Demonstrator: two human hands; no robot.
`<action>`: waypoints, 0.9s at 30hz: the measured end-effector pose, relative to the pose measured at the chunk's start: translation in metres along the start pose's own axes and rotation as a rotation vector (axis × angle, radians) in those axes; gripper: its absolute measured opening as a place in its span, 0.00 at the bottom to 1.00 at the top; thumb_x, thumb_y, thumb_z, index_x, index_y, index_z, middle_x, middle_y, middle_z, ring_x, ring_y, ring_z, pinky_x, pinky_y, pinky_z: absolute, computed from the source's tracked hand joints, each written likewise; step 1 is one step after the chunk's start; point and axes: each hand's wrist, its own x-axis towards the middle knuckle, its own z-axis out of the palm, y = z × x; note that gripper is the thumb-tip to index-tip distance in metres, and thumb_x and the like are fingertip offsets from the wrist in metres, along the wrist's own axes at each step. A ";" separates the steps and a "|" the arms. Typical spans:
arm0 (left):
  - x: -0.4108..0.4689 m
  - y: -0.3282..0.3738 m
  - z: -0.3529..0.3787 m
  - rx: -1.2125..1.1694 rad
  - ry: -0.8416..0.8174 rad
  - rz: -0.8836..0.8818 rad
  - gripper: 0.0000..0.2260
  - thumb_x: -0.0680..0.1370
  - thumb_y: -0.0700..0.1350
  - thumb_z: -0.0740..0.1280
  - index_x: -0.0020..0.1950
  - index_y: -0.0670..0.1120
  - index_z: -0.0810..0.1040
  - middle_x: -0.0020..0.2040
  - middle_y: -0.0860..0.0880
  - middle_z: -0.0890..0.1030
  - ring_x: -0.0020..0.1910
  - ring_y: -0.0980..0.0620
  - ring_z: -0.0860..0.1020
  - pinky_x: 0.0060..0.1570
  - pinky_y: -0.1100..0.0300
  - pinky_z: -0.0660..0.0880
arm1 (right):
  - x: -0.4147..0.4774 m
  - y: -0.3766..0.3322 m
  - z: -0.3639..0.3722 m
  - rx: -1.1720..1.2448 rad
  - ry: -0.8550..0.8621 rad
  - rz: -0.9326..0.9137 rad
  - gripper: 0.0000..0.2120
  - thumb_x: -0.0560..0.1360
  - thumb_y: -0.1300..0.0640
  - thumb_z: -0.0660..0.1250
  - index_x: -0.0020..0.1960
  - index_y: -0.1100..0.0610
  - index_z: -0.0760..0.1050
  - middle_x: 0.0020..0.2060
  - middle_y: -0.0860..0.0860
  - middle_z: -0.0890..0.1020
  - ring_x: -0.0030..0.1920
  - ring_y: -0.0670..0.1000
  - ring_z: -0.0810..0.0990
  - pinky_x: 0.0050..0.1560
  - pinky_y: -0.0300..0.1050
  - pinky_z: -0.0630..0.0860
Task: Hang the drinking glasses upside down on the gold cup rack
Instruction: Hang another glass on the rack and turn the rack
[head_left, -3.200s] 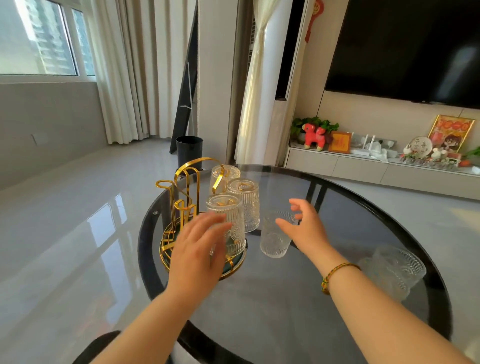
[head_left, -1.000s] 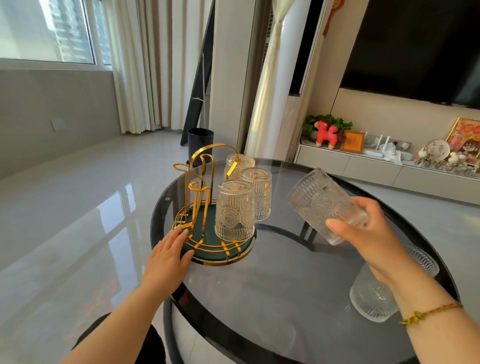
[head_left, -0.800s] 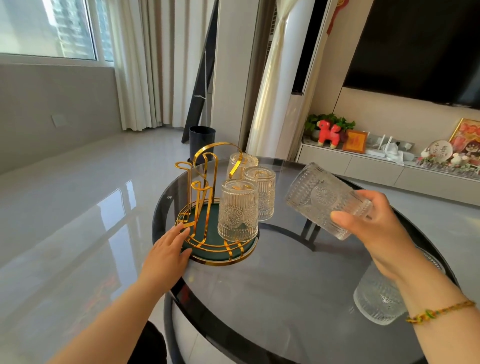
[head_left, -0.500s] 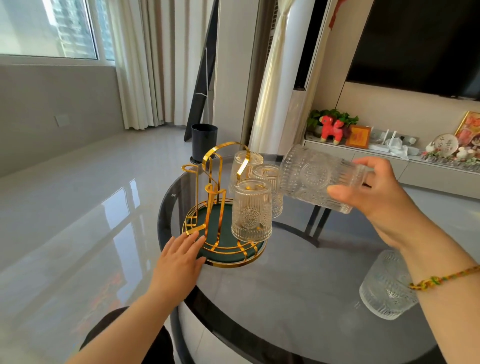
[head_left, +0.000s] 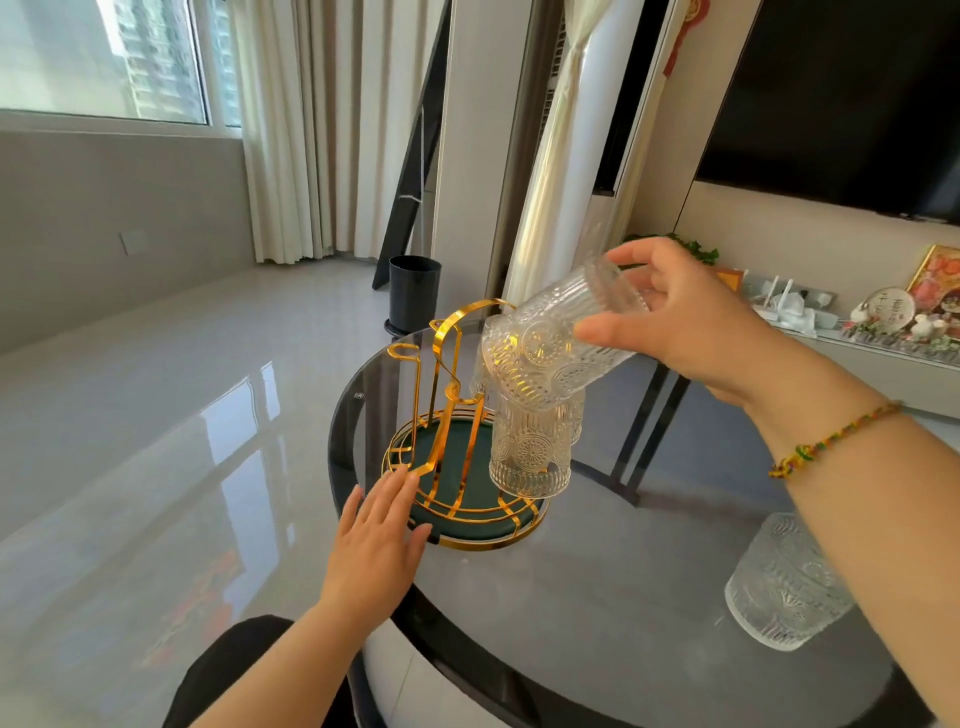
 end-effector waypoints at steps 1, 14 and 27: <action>0.003 -0.003 0.001 -0.031 -0.005 -0.024 0.23 0.79 0.52 0.52 0.71 0.49 0.49 0.75 0.48 0.53 0.74 0.51 0.49 0.68 0.58 0.36 | 0.005 -0.005 0.002 -0.031 -0.040 -0.014 0.27 0.59 0.50 0.74 0.54 0.45 0.65 0.53 0.48 0.73 0.52 0.49 0.74 0.48 0.41 0.72; 0.011 -0.019 0.012 -0.167 -0.037 -0.005 0.22 0.79 0.51 0.52 0.71 0.54 0.47 0.75 0.53 0.49 0.74 0.52 0.50 0.67 0.62 0.41 | 0.057 -0.054 0.035 -0.341 -0.366 -0.060 0.30 0.64 0.50 0.71 0.63 0.48 0.64 0.54 0.47 0.67 0.54 0.48 0.68 0.51 0.41 0.67; 0.010 -0.023 0.016 -0.201 -0.046 -0.010 0.23 0.79 0.51 0.52 0.71 0.54 0.47 0.75 0.52 0.50 0.73 0.52 0.52 0.71 0.57 0.47 | 0.043 -0.028 0.085 -0.366 -0.464 -0.047 0.31 0.66 0.52 0.71 0.65 0.51 0.62 0.54 0.48 0.69 0.48 0.43 0.69 0.41 0.33 0.66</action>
